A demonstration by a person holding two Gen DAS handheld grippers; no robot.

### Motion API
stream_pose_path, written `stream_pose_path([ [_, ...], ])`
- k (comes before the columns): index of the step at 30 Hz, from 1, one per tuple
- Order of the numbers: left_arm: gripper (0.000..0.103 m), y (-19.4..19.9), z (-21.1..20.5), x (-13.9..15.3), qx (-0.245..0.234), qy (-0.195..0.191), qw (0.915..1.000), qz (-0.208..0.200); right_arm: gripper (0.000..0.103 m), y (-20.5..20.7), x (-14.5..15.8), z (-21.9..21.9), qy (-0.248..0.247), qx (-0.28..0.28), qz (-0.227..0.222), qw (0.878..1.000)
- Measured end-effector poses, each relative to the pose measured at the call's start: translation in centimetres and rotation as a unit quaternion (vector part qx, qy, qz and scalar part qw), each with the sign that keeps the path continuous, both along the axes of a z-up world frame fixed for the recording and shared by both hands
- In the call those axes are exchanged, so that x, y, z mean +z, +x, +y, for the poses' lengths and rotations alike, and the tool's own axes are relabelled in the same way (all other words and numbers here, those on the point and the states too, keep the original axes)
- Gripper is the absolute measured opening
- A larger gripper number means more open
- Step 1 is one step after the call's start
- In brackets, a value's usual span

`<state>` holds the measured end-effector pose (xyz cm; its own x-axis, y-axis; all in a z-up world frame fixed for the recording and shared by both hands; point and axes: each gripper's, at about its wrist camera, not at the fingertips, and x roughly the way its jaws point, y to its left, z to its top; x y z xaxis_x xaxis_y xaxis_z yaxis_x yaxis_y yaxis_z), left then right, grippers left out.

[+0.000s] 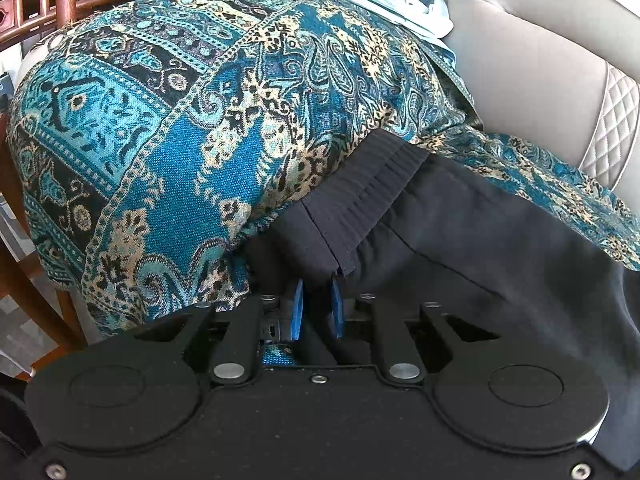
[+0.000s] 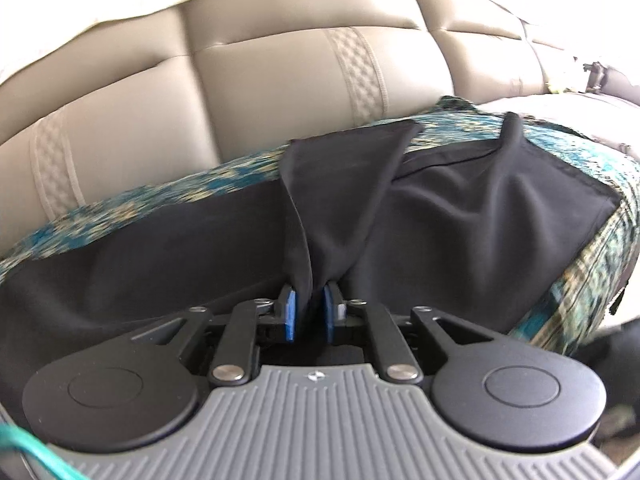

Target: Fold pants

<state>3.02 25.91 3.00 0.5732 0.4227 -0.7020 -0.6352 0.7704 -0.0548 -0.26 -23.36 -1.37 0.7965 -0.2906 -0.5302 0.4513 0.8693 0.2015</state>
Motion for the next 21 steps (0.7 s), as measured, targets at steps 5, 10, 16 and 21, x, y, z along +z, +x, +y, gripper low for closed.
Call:
stream_pose_path([
  [5, 0.016, 0.2, 0.3, 0.0, -0.003, 0.000, 1.0000, 0.003, 0.036, 2.0, 0.0, -3.6, -0.003, -0.039, 0.006, 0.999],
  [10, 0.017, 0.1, 0.7, 0.1, -0.004, -0.007, 1.0000, 0.004, 0.038, 4.1, 0.0, -7.4, -0.006, -0.065, 0.012, 0.998],
  [16, 0.017, 0.4, 0.5, 0.0, -0.009, 0.007, 0.9999, 0.012, 0.042, 7.0, -0.1, -10.7, -0.037, -0.074, 0.027, 0.996],
  [21, 0.017, 0.5, 0.7, -0.1, -0.011, 0.003, 0.9999, 0.013, 0.050, 8.1, -0.2, -12.9, -0.053, -0.077, 0.036, 0.995],
])
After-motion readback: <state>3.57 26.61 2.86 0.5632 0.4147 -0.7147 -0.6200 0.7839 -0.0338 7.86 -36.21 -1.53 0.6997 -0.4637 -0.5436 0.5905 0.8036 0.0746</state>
